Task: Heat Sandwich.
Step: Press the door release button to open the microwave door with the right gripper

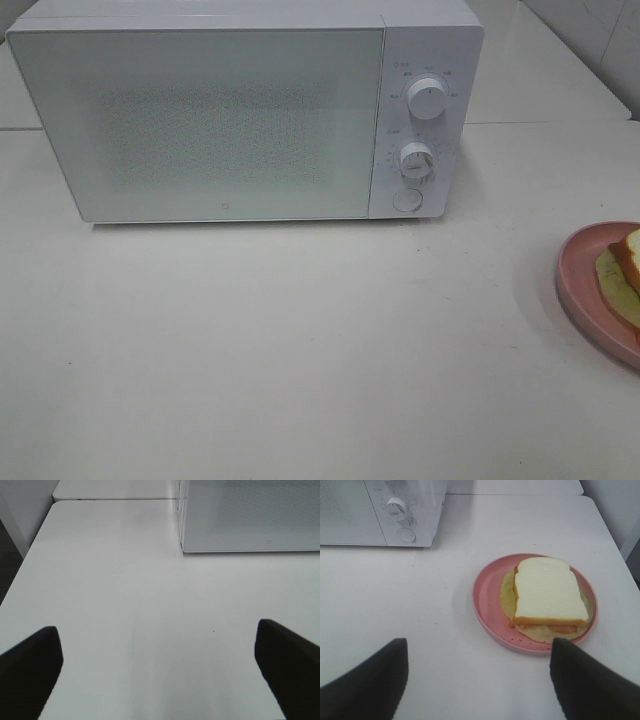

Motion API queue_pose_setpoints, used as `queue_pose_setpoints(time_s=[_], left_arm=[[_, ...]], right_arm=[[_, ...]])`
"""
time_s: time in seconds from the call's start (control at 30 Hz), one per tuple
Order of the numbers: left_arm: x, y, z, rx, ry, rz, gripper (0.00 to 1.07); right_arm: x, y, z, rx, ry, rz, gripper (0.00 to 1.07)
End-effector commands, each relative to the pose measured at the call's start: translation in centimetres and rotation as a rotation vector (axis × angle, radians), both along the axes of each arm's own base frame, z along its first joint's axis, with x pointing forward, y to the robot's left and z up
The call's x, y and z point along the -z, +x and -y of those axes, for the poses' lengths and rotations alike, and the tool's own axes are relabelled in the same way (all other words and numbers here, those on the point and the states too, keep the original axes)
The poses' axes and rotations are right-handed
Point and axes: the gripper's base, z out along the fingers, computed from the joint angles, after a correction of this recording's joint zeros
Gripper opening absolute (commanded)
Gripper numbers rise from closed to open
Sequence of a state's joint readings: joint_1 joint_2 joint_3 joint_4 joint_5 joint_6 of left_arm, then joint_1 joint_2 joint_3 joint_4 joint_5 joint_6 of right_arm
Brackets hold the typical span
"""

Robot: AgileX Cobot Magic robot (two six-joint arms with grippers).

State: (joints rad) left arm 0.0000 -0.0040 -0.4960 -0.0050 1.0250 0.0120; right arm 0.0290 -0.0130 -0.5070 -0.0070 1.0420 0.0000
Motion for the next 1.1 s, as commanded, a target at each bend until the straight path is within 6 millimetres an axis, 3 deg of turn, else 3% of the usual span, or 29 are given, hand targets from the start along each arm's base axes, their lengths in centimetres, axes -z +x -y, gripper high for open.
queue_pose_setpoints(time_s=[0.03,0.47,0.63,1.1], left_arm=[[0.1,-0.4,0.0,0.003,-0.006,0.021,1.06],[0.1,-0.4,0.0,0.003,-0.006,0.021,1.06],[0.1,-0.4,0.0,0.003,-0.006,0.021,1.06],[0.1,-0.4,0.0,0.003,-0.006,0.021,1.06]], right_arm=[[0.0,-0.2,0.0,0.006,-0.001,0.022,0.76],[0.0,-0.2,0.0,0.006,-0.001,0.023,0.76],[-1.0,-0.2,0.0,0.006,0.0,0.057,0.76],[-2.6,3.6,-0.1,0.005,-0.002,0.039,0.76]])
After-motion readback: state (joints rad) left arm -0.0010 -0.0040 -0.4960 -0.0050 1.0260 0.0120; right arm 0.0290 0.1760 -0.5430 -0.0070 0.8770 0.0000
